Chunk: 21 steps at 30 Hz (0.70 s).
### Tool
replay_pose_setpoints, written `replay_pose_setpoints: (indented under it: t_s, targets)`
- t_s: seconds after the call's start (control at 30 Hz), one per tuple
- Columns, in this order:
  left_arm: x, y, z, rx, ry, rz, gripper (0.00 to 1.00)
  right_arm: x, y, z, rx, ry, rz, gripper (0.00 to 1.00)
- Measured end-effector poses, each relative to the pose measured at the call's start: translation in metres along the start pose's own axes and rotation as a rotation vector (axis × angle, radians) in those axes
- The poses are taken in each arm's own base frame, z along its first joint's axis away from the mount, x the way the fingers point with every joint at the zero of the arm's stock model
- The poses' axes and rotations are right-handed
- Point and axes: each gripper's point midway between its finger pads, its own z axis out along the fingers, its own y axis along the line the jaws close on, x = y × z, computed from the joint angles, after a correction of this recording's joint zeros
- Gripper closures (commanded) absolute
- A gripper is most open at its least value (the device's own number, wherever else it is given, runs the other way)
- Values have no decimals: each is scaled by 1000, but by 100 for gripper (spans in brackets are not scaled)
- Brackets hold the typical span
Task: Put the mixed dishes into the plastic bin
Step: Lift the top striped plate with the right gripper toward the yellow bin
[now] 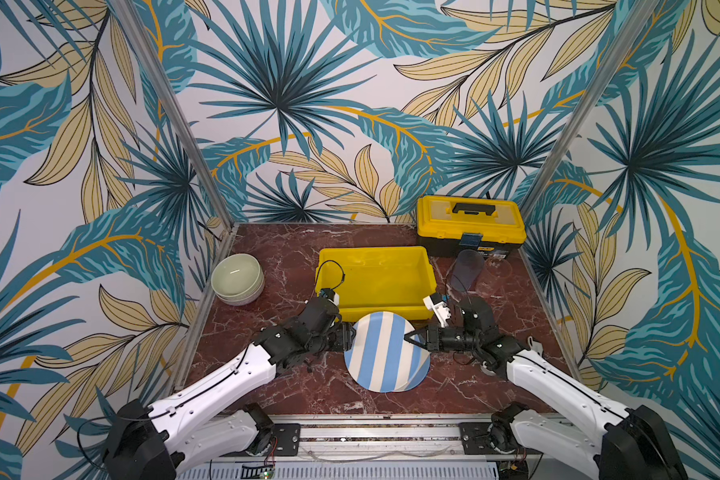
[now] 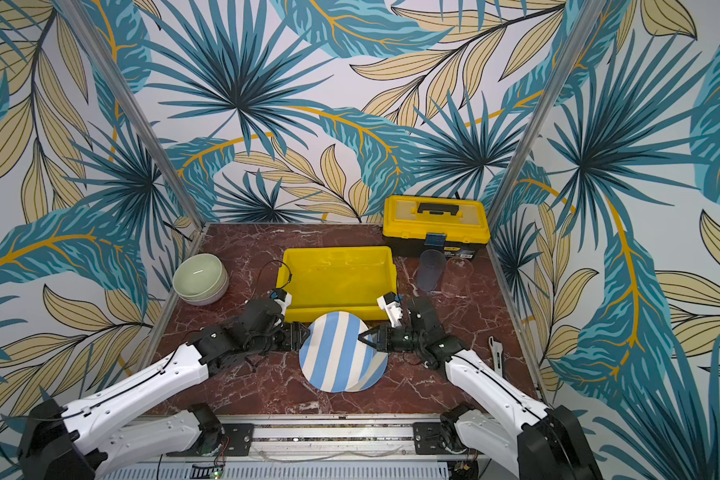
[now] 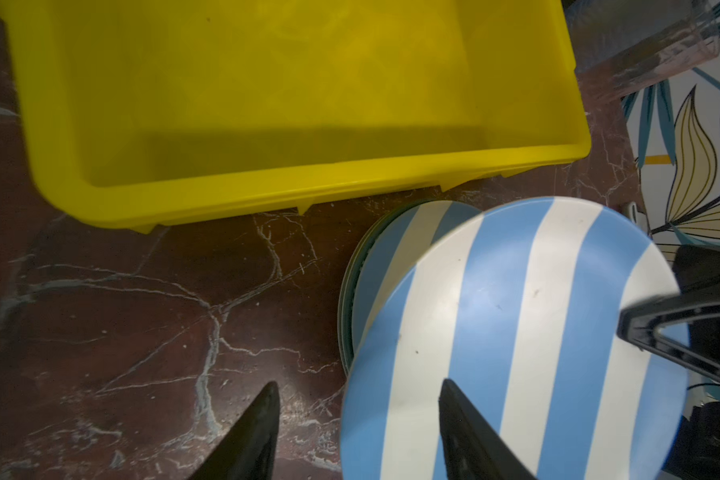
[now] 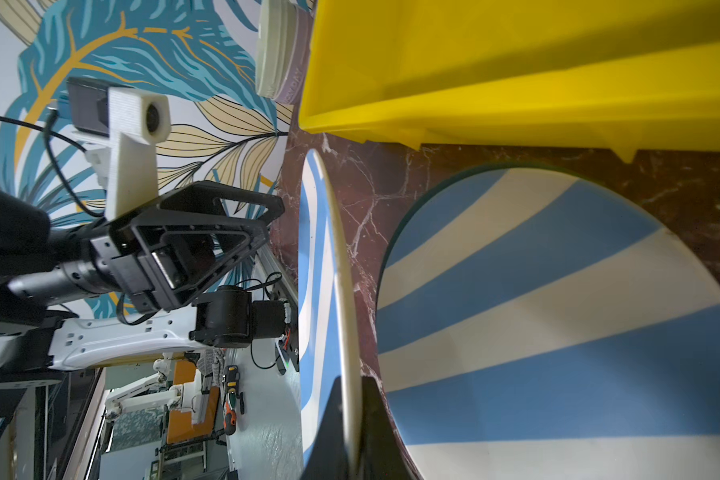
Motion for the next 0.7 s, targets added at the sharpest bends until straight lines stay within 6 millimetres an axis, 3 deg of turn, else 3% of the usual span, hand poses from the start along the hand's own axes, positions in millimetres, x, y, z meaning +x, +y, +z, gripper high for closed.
replay_pose_setpoints:
  t_s: [0.13,0.27,0.4,0.7]
  targets:
    - [-12,10,-23,-14,-87,16,28,-23,25,-9,-13,-49,-62,100]
    - [-19,23,-39,-50,-141,18,26,-58,53,-19,4,-126,-151,100]
    - [-19,29,-48,-65,-159,18,26,-94,66,-19,49,-186,-210,100]
    - [-8,40,-47,-89,-147,14,26,-149,47,6,177,-237,-198,100]
